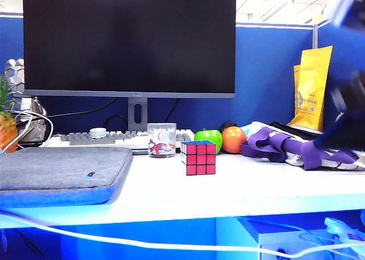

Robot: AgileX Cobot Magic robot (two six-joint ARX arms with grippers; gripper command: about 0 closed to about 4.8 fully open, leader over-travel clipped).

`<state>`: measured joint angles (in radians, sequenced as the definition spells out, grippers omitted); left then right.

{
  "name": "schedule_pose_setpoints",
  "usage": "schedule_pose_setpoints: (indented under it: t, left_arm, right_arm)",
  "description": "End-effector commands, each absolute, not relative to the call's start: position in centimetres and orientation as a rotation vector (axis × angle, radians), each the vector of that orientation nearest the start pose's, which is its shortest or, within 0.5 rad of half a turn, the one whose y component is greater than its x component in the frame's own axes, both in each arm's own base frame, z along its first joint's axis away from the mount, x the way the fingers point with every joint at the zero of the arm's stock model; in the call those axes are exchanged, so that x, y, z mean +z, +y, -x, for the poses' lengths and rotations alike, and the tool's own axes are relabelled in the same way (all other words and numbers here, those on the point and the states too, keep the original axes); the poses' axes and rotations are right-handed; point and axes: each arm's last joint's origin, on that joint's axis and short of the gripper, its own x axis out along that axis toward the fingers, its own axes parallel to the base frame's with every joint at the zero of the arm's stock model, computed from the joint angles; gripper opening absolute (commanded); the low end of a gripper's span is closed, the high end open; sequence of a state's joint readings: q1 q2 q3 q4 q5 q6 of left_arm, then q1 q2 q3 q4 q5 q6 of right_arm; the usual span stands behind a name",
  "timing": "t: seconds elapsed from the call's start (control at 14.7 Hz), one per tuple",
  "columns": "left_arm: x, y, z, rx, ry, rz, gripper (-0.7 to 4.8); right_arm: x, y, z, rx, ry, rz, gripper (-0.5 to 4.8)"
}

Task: Rotate the Rubik's Cube so that its red face is facing towards you.

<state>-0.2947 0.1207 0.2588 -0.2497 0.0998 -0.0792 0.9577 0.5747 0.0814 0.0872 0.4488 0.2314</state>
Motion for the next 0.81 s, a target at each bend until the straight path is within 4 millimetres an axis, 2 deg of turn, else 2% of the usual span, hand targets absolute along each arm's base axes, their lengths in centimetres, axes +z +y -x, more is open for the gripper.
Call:
schedule_pose_setpoints:
  t: [0.07, 0.2, 0.41, 0.61, 0.81]
  left_arm:
    - [22.1, -2.9, -8.3, -0.410, 0.096, 0.076, 0.30]
    - [22.1, -2.9, -8.3, -0.403, 0.116, 0.158, 0.30]
    - [22.1, -2.9, -8.3, -0.403, 0.119, 0.174, 0.30]
    - [22.1, -2.9, -8.3, -0.403, 0.120, 0.174, 0.30]
    - [22.1, -2.9, -8.3, -0.402, 0.124, 0.173, 0.30]
  right_arm:
    - [14.8, 9.8, -8.4, 0.461, 0.369, 0.043, 0.00]
    - [14.8, 9.8, -8.4, 0.461, 0.370, 0.043, 0.00]
    - [14.6, 9.7, -8.3, 0.466, 0.363, 0.036, 0.00]
    - [14.2, 8.0, -8.3, 0.451, 0.308, -0.048, 0.00]
    - [14.7, 5.4, -9.6, 0.259, 0.262, -0.120, 0.00]
